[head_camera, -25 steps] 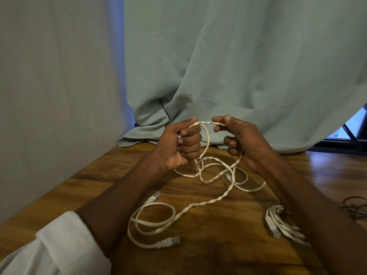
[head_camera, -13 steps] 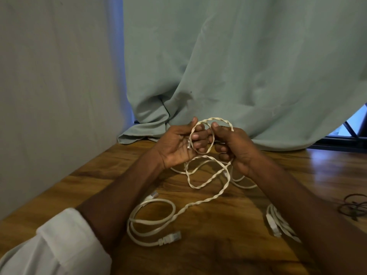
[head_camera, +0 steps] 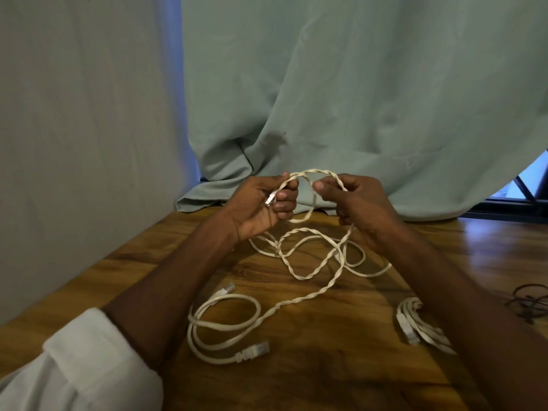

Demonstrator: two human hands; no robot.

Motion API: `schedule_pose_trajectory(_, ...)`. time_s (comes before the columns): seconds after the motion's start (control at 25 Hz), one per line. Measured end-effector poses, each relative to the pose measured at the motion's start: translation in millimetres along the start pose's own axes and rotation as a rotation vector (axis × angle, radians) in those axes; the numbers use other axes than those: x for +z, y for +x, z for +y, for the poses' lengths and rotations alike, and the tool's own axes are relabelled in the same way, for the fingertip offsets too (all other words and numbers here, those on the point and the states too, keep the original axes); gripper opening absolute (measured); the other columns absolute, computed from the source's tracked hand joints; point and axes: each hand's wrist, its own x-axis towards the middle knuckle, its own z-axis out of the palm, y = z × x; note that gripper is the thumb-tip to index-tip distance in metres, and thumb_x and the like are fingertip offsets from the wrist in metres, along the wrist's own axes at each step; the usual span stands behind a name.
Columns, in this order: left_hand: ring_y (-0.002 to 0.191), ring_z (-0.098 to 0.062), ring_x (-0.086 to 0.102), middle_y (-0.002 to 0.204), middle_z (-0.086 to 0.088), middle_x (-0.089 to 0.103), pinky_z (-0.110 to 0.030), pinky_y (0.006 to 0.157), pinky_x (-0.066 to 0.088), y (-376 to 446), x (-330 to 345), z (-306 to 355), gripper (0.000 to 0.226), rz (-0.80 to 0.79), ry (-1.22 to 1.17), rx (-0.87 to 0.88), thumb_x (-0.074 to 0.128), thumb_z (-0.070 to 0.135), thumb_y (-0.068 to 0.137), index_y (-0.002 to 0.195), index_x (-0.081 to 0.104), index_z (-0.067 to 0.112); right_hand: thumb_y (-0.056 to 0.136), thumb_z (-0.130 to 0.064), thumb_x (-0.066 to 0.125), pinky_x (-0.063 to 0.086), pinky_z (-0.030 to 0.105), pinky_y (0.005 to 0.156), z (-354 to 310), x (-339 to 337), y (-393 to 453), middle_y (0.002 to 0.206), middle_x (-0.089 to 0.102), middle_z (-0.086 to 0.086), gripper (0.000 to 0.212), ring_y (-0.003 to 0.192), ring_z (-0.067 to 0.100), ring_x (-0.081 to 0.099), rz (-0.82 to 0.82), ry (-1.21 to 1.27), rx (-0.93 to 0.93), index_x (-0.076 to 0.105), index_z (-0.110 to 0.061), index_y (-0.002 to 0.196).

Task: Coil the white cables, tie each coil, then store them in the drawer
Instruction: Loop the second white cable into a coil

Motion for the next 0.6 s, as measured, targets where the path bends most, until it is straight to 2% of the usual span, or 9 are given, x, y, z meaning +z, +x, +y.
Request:
schedule_pose_trajectory(0.12,0.059,-0.01,0.041,0.07,0.002,0.047,-0.026,0.059,0.034,-4,1,-2,0.031,0.0,0.076,0.003,0.032,0.02,0.108,0.096,0.058,0.008,0.099,-0.042,0.064,0.027,0.02,0.04,-6,-5,1,0.059,0.048,-0.003,0.032,0.044,0.008,0.032,-0.069,0.253,0.017,0.072,-0.014,0.087)
schedule_pose_trajectory(0.28,0.063,-0.015,0.04,0.066,-0.004,0.045,-0.025,0.059,0.038,-9,14,-7,0.037,-0.037,0.357,-0.037,0.03,0.019,0.11,0.09,0.057,0.003,0.107,-0.035,0.053,0.019,0.017,0.037,-4,-2,4,0.065,0.045,-0.005,0.03,0.045,0.003,0.026,-0.091,0.404,-0.009,0.067,-0.014,0.09)
schedule_pose_trajectory(0.4,0.063,-0.017,0.029,0.064,-0.001,0.033,-0.026,0.06,0.034,-9,18,-5,0.04,-0.144,0.317,-0.038,0.031,0.03,0.112,0.085,0.052,0.008,0.109,-0.032,0.049,0.019,0.016,0.036,-2,-4,7,0.067,0.046,-0.005,0.031,0.043,0.002,0.026,-0.045,0.484,-0.009,0.065,-0.013,0.091)
schedule_pose_trajectory(0.52,0.059,-0.015,0.02,0.064,0.001,0.024,-0.026,0.054,0.021,-10,21,-2,0.036,-0.235,0.268,-0.124,0.035,0.03,0.11,0.087,0.054,0.01,0.11,-0.031,0.047,0.02,0.015,0.035,-1,-4,8,0.066,0.044,-0.005,0.032,0.042,0.002,0.025,0.027,0.532,0.024,0.062,-0.014,0.087)
schedule_pose_trajectory(0.6,0.056,-0.013,0.019,0.063,0.001,0.024,-0.025,0.052,0.02,-9,21,-4,0.035,-0.269,0.278,-0.183,0.036,0.028,0.11,0.094,0.058,0.007,0.11,-0.032,0.046,0.019,0.015,0.036,-2,-4,8,0.067,0.043,-0.004,0.033,0.043,0.002,0.025,0.056,0.563,0.026,0.06,-0.015,0.085)
